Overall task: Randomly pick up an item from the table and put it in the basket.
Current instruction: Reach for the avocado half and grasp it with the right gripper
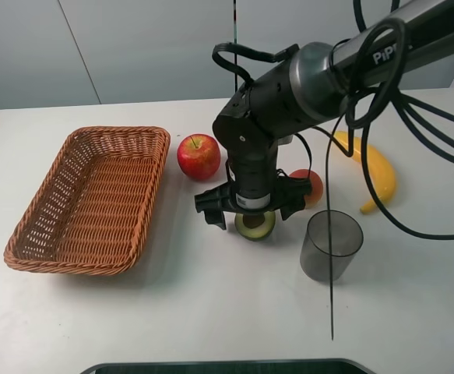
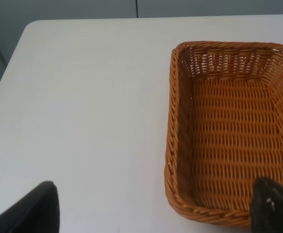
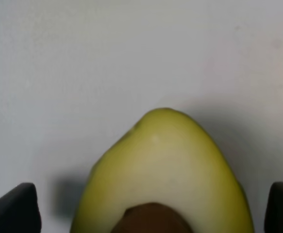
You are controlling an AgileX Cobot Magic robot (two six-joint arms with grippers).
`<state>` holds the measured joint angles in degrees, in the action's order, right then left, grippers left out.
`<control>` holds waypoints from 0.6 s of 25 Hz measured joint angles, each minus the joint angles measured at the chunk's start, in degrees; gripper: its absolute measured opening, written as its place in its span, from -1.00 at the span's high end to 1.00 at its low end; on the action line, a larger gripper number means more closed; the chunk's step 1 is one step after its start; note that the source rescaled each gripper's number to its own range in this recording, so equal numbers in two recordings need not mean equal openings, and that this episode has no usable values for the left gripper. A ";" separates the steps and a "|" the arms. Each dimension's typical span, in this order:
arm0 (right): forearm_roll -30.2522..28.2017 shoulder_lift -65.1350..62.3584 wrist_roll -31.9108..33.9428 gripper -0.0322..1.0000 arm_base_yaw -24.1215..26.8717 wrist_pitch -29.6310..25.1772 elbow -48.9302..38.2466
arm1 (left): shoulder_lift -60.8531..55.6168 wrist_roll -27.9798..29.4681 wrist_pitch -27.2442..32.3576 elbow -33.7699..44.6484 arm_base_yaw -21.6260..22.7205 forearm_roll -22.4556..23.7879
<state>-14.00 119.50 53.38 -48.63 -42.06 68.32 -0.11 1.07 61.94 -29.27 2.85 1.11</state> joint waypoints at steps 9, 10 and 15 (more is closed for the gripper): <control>0.21 1.24 0.12 -1.00 0.00 0.39 0.12 | 0.00 0.00 0.00 0.00 0.00 0.00; 0.43 1.23 0.12 -1.00 0.00 0.52 0.22 | 0.00 0.00 0.00 0.00 0.00 0.00; 1.03 1.23 0.12 -0.95 0.00 0.52 0.22 | 0.00 0.00 0.00 0.00 0.00 0.00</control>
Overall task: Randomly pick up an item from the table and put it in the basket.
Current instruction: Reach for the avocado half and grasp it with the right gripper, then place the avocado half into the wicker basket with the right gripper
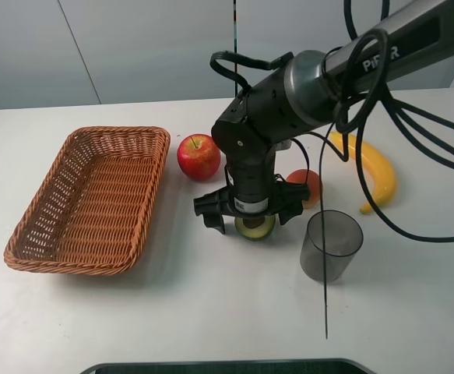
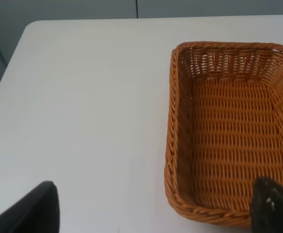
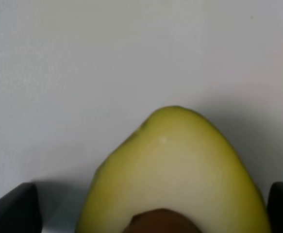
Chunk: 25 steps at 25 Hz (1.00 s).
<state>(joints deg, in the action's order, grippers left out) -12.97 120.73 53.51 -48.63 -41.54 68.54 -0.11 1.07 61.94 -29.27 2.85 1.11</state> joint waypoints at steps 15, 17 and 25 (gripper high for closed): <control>0.16 0.13 0.22 0.87 0.00 -0.26 0.15 | 0.00 0.22 0.00 0.00 0.00 0.00; 0.16 0.13 0.40 0.87 0.00 -0.26 0.15 | 0.00 0.22 0.00 0.00 0.00 0.00; 0.16 0.13 0.40 0.87 0.00 -0.26 0.15 | 0.00 0.22 0.00 0.00 0.00 0.00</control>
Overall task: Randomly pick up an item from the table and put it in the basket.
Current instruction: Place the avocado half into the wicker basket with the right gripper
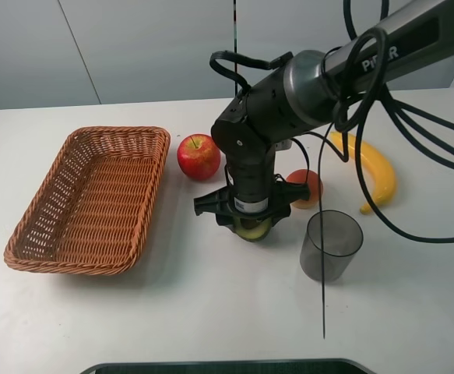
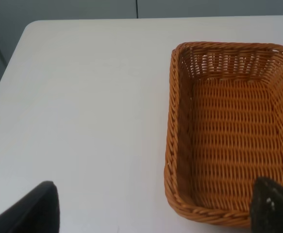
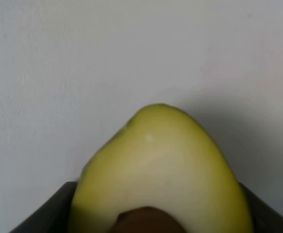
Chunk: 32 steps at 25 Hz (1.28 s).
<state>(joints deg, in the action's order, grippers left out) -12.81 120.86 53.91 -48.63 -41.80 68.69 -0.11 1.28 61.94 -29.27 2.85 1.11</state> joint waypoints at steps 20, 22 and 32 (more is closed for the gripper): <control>0.27 -6.37 -10.82 0.87 -5.30 -16.36 21.17 | 0.00 0.00 0.00 0.00 0.00 0.00; 0.27 -6.37 -10.96 0.87 -6.65 -16.60 23.45 | 0.00 0.00 0.00 0.00 0.00 0.00; -1.42 -0.52 -11.28 0.87 -13.05 -15.59 36.59 | 0.00 0.00 0.00 0.00 0.00 0.00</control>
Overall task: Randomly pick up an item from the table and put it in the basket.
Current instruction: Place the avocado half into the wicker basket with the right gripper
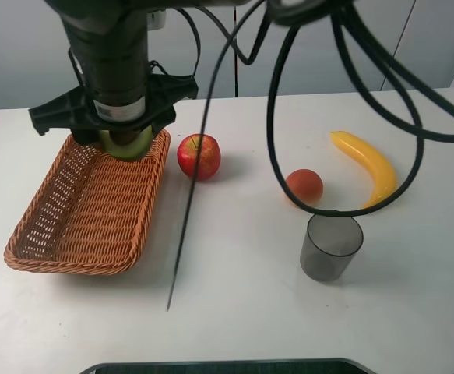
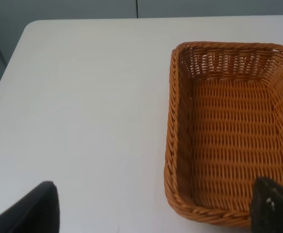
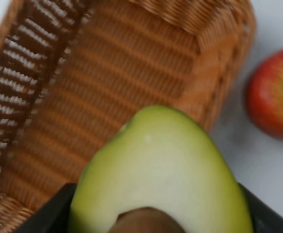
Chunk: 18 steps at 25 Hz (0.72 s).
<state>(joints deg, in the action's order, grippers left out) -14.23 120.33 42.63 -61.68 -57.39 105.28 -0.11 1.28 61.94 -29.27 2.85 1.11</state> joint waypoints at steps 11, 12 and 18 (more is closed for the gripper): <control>-1.75 7.12 -5.78 0.87 -4.95 14.00 2.14 | 0.00 0.00 0.00 0.00 0.00 0.00; -1.75 7.49 -6.62 0.87 -5.12 14.85 2.14 | 0.00 0.00 0.00 0.00 0.00 0.00; -2.96 11.36 -10.28 0.87 -5.12 15.96 2.14 | 0.00 0.00 0.00 0.00 0.00 0.00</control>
<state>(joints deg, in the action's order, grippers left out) -17.19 131.69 32.34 -66.80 -41.43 107.42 -0.11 1.28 61.94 -29.27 2.85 1.11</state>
